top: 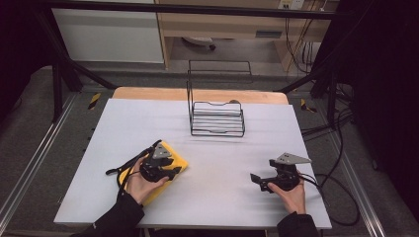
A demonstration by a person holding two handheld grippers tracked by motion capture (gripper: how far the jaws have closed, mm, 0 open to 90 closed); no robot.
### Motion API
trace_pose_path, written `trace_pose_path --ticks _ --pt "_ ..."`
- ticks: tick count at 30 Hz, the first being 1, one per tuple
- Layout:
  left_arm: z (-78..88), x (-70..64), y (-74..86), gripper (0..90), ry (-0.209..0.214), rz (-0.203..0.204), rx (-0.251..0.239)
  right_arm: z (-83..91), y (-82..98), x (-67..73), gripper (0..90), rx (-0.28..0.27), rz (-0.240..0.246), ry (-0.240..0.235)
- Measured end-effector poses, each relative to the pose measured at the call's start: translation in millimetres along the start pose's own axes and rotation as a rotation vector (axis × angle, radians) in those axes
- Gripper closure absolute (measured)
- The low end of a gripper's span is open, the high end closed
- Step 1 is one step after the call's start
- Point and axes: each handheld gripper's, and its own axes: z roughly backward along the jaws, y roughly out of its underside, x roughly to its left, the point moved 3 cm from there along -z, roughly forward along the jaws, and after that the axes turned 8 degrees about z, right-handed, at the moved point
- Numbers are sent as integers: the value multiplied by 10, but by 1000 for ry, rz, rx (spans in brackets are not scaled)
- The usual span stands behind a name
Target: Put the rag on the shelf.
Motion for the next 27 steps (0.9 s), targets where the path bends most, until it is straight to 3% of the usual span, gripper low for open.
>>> trace_pose_path --ticks 3,8,14,17,18,22,27 --pt "154 155 24 401 -16 2 -26 -14 -8 18 8 2 -2 -1" --pt "385 494 125 293 -33 55 -31 -55 -48 88 7 9 -1 -4" --pt "567 895 302 313 -78 131 -31 -116 -122 187 7 2 -13 -17" --pt "563 1049 400 386 -69 162 -30 -184 -182 270 6 5 -8 -24" --pt "553 1089 430 439 -72 153 -32 -242 -227 335 5 8 -4 -24" --pt "501 1174 521 466 -93 132 -12 -336 -299 443 5 13 -10 -29" --pt "477 1174 575 488 -80 125 21 -539 -438 652 18 27 4 -41"
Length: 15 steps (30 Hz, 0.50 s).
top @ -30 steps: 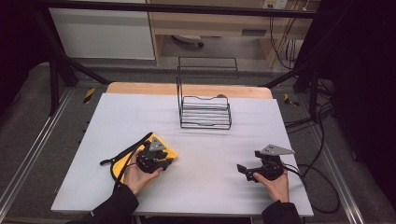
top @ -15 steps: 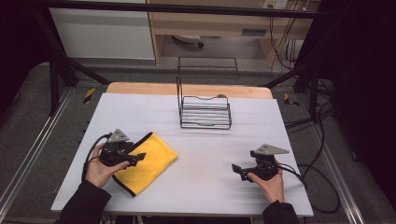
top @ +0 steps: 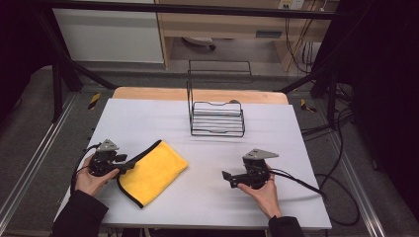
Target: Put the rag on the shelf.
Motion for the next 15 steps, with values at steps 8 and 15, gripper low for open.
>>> trace_pose_path --ticks 8,15 --pt "-37 43 26 518 15 15 22 -455 -278 352 122 19 15 -52" --pt "-53 73 37 551 55 67 36 -895 -439 555 258 56 5 -67"
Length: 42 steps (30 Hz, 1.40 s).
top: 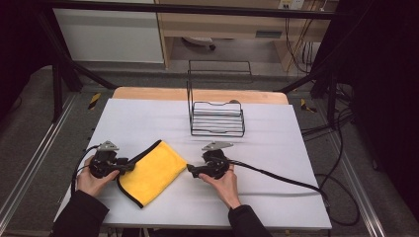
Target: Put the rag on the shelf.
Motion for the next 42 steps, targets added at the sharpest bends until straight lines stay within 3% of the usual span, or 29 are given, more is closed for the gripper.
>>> trace_pose_path --ticks 9,19,25,29,34,38,42 --pt "-2 -54 16 625 -10 -17 2 -289 -85 130 446 35 -18 5" --pt "4 -65 5 731 16 7 22 -323 -49 169 597 61 -68 -25" --pt "-3 -50 27 719 29 -16 3 -337 -46 173 717 70 -94 -55" --pt "-4 -33 46 707 41 -4 -13 -336 -46 179 808 66 -101 -64" --pt "8 -85 30 760 18 -20 0 -310 -55 182 835 59 -99 -59" --pt "40 -131 16 784 1 -9 13 -229 -115 174 839 50 -96 -69" --pt "55 -230 22 791 46 3 25 -104 -176 162 841 59 -75 -62"
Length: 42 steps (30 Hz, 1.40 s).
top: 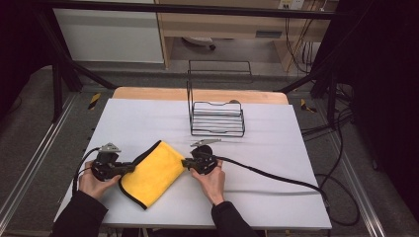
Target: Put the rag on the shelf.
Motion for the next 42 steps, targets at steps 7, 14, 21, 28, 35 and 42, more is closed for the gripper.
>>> trace_pose_path --ticks 7,14,21,28,35,42 --pt "-57 -334 6 791 55 19 0 291 80 -90 840 42 10 13" --pt "-229 -747 18 790 64 22 5 594 241 -272 838 74 15 38" --pt "-374 -1082 34 785 24 33 -13 750 332 -468 836 89 45 76" --pt "-416 -1202 80 772 7 27 -39 596 281 -647 834 85 102 112" --pt "-422 -1216 88 741 -8 -47 -54 397 306 -736 824 60 175 126" --pt "-348 -1160 16 620 -4 -111 -82 475 299 -730 821 64 188 127"
